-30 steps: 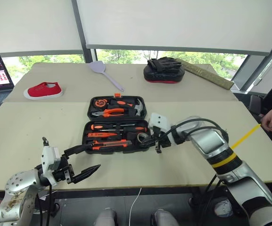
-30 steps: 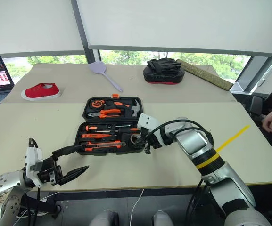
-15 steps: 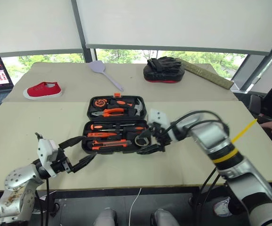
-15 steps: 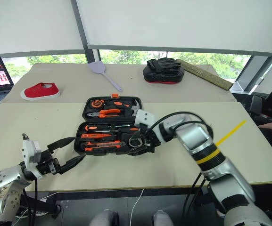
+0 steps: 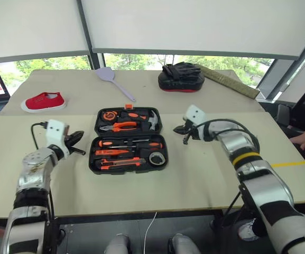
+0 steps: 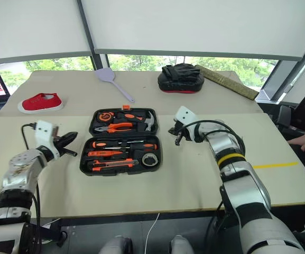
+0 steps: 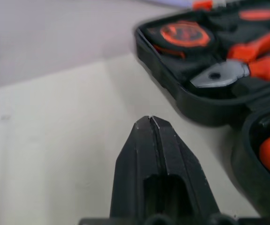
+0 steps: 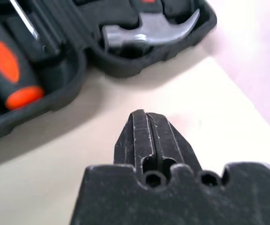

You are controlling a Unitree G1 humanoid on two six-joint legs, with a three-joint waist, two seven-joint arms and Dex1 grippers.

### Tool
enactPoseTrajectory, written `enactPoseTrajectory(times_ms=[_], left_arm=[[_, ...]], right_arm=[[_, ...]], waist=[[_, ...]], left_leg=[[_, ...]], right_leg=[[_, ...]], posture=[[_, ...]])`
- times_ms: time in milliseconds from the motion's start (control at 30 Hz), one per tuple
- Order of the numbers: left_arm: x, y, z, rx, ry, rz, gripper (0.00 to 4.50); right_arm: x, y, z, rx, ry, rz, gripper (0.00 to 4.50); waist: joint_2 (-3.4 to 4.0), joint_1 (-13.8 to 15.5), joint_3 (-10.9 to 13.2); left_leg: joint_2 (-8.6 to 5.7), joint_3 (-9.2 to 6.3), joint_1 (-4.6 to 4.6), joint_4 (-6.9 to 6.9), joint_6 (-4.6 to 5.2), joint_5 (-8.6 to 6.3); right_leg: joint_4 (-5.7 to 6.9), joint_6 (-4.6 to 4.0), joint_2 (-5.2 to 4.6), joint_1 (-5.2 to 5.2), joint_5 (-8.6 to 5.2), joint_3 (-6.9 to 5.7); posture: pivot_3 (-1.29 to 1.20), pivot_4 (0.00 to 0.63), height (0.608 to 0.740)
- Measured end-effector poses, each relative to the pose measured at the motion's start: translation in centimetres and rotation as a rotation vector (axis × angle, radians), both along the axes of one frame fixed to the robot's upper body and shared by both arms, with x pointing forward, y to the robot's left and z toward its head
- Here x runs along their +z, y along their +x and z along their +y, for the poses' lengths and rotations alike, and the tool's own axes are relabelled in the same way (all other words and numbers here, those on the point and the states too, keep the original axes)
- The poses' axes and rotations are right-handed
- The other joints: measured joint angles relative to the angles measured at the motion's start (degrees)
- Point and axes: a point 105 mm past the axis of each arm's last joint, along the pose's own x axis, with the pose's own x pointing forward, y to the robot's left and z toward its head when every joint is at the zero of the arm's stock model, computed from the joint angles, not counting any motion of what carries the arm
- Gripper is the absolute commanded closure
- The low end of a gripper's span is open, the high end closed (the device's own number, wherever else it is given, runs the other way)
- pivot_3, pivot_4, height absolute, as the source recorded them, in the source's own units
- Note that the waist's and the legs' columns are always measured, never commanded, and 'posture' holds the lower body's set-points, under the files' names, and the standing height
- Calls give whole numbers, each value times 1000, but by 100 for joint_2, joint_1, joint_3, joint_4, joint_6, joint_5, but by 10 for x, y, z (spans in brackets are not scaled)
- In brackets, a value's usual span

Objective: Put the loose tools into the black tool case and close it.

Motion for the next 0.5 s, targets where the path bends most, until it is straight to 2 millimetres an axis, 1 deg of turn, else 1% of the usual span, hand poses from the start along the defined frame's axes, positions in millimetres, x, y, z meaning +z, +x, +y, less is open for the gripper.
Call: enactPoseTrajectory(times_ms=[133, 233, 300, 400, 500], left_arm=[[-3, 9, -9, -33, 21, 35, 4500], [-6, 11, -11, -54, 10, 37, 4500], [-7, 10, -17, -105, 2, 36, 4500], [-11, 3, -32, -231, -16, 54, 4500], [-16, -7, -41, -324, -18, 72, 4500]], right_arm=[[-24, -5, 15, 29, -7, 39, 4461], [-27, -5, 14, 31, -15, 51, 4461], [-28, -5, 13, 36, -15, 60, 4461], [-27, -9, 7, 64, 0, 94, 4461], [-30, -17, 0, 113, 17, 120, 4461]], waist=[[1, 48, 1], [2, 50, 2], [2, 57, 2], [3, 66, 3], [3, 51, 3]], left_leg=[[-3, 0, -3, 0, -5, 3], [-9, 0, -5, 3, -6, 3], [-9, 0, -5, 3, -6, 3], [-11, -1, -12, 3, -5, 3], [-10, -2, -13, 1, -2, 0]], right_leg=[[1, 1, -6, 1, 0, -2], [1, 7, -15, 2, 4, -2], [0, 7, -14, 3, 4, -4], [-1, 8, -16, 1, 4, -6], [2, 8, -15, 0, 4, -6]], posture=[[0, 150, 740], [0, 150, 740], [0, 150, 740], [0, 150, 740], [0, 150, 740]])
